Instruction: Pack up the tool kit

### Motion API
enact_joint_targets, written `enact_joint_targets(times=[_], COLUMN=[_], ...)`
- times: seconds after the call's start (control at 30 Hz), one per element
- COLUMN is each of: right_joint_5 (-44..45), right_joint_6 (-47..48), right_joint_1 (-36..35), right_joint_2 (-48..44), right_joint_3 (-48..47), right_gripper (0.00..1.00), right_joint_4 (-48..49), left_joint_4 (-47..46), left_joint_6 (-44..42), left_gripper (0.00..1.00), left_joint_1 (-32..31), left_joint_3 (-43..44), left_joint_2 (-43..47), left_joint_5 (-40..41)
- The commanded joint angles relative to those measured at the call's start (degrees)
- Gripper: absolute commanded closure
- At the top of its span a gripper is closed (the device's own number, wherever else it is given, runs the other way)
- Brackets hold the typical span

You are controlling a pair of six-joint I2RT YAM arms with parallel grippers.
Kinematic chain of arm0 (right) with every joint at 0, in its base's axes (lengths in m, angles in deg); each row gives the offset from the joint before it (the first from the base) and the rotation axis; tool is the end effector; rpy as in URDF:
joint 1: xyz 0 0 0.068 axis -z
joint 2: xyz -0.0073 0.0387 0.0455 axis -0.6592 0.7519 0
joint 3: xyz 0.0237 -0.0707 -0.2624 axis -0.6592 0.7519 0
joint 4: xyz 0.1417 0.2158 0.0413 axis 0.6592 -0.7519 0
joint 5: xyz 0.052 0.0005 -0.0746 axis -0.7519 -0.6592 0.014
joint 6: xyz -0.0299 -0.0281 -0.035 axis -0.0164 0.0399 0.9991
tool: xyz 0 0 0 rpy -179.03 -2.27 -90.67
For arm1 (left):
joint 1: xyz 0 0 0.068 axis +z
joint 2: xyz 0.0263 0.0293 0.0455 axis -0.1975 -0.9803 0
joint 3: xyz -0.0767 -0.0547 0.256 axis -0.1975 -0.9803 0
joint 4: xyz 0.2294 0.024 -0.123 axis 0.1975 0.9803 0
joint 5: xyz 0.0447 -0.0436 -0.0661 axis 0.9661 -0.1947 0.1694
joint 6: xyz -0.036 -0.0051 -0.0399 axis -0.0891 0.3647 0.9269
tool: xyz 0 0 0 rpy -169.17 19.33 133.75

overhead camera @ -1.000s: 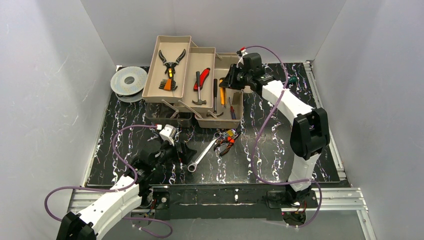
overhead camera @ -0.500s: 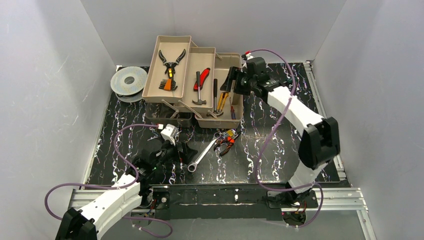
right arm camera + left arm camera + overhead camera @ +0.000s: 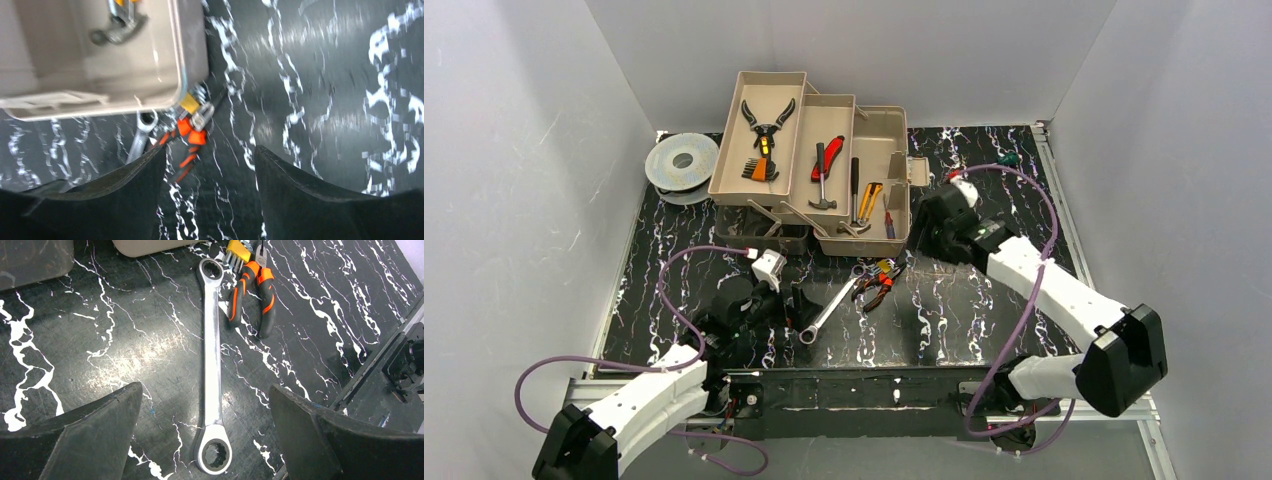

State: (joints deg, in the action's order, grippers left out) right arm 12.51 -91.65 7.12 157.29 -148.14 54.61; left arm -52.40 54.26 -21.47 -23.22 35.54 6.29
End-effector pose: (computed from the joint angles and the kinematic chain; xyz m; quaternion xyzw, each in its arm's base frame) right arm 0.2316 0.1461 0.2907 0.1244 0.9101 0.1431 0.3685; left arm 0.1339 -0.0964 0.1820 0.1646 0.7765 -0.3486 0.4985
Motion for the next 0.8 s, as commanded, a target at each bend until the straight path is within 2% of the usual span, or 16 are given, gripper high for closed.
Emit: enact_joint_targets(times=[0.0, 0.27, 0.43, 0.57, 0.77], right_joint_5=[15.5, 19.3, 17.9, 15.5, 14.0], right_joint_6=[-15.2, -32.1, -32.8, -30.4, -31.5], right_joint_1=[-9.9, -18.0, -20.4, -20.5, -20.5], right_joint_2=[0.1, 13.4, 22.8, 25.9, 29.5], right_joint_3=[-0.3, -7.2, -13.7, -14.6, -14.4], right_gripper=[0.28, 0.35, 0.38, 0.39, 0.42], right_joint_4=[-12.1, -23.5, -24.3, -19.4, -18.7], left_joint_4=[-0.2, 1.5, 1.4, 1.1, 1.6], left_joint_6=[-1.1, -0.5, -0.4, -0.3, -0.3], left_gripper=[0.02, 0.02, 0.02, 0.02, 0.02], left_joint_1=[-0.4, -0.4, -0.3, -0.4, -0.3], left_joint_3=[2.2, 1.3, 0.9, 1.2, 1.3], left_joint_2=[0.7, 4.3, 5.0, 3.9, 4.5], left_joint_5=[-0.1, 1.2, 1.4, 0.6, 1.1])
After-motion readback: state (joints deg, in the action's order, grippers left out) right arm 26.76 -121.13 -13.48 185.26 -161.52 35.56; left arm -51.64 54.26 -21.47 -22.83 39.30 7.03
